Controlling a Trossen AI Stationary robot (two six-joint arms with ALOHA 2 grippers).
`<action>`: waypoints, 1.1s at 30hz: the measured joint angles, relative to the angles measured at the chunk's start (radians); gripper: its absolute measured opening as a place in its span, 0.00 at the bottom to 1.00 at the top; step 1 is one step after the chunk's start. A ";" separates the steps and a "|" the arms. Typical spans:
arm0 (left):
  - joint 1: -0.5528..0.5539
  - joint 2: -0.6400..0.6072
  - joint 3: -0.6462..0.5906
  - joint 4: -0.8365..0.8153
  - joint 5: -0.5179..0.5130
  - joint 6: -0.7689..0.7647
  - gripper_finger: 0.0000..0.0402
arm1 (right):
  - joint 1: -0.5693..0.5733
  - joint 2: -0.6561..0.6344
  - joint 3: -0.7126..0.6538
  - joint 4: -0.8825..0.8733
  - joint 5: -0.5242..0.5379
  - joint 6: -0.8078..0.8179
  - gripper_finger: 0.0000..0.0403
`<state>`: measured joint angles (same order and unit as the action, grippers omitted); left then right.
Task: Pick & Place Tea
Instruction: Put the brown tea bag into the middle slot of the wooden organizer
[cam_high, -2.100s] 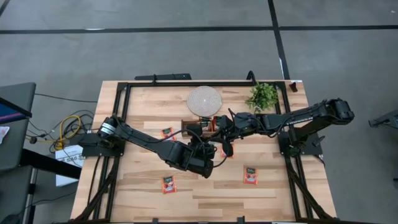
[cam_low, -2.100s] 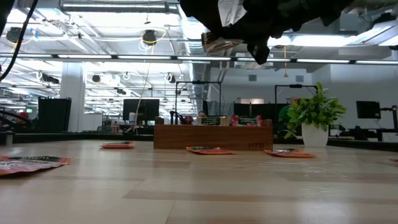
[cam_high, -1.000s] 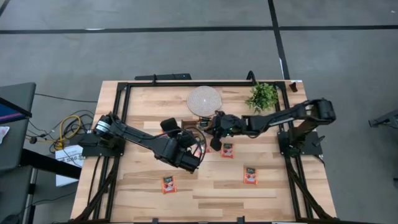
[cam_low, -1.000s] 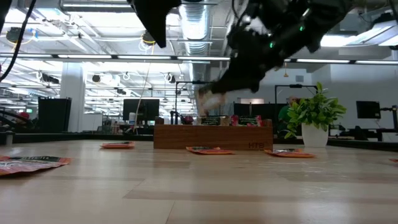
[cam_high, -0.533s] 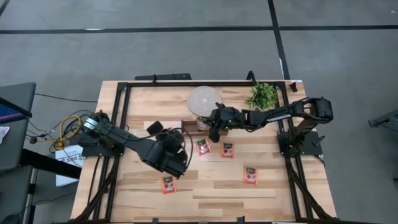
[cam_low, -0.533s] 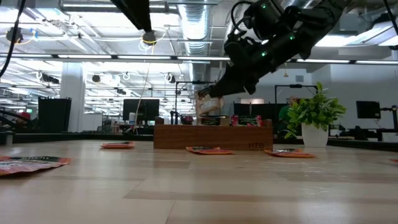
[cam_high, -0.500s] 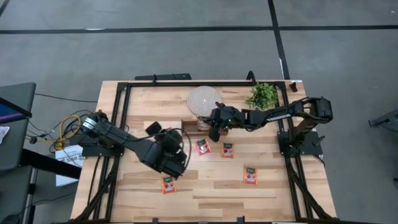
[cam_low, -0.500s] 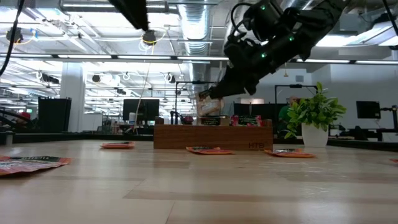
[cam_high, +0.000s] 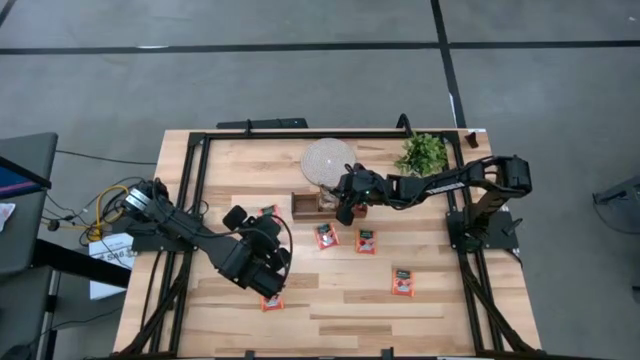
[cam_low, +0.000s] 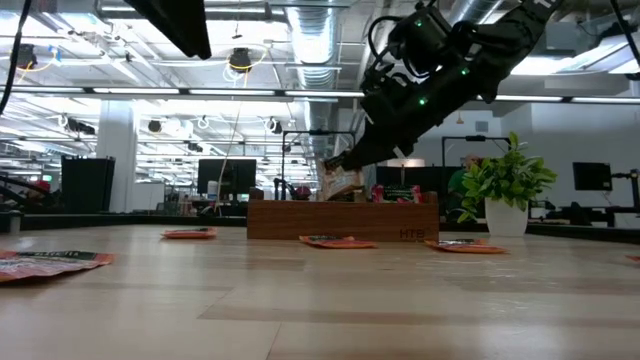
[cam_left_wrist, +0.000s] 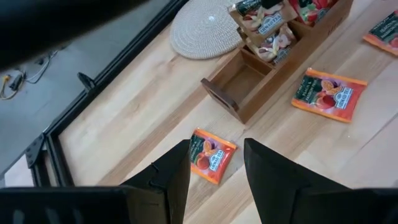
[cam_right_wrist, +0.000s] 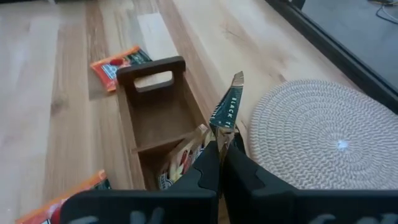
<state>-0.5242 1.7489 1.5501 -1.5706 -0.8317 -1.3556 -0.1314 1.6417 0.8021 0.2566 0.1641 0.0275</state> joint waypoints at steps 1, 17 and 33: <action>0.000 0.000 0.000 0.001 -0.001 0.000 0.35 | 0.000 0.000 0.000 -0.001 0.000 -0.002 0.00; 0.000 0.000 0.000 0.001 -0.003 0.000 0.35 | 0.052 0.000 -0.004 -0.012 0.024 -0.036 0.00; 0.000 0.001 0.001 0.005 -0.010 0.000 0.35 | 0.045 0.000 -0.038 0.036 0.022 -0.035 0.00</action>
<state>-0.5243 1.7496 1.5513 -1.5657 -0.8417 -1.3556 -0.0864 1.6417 0.7643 0.2922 0.1865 -0.0078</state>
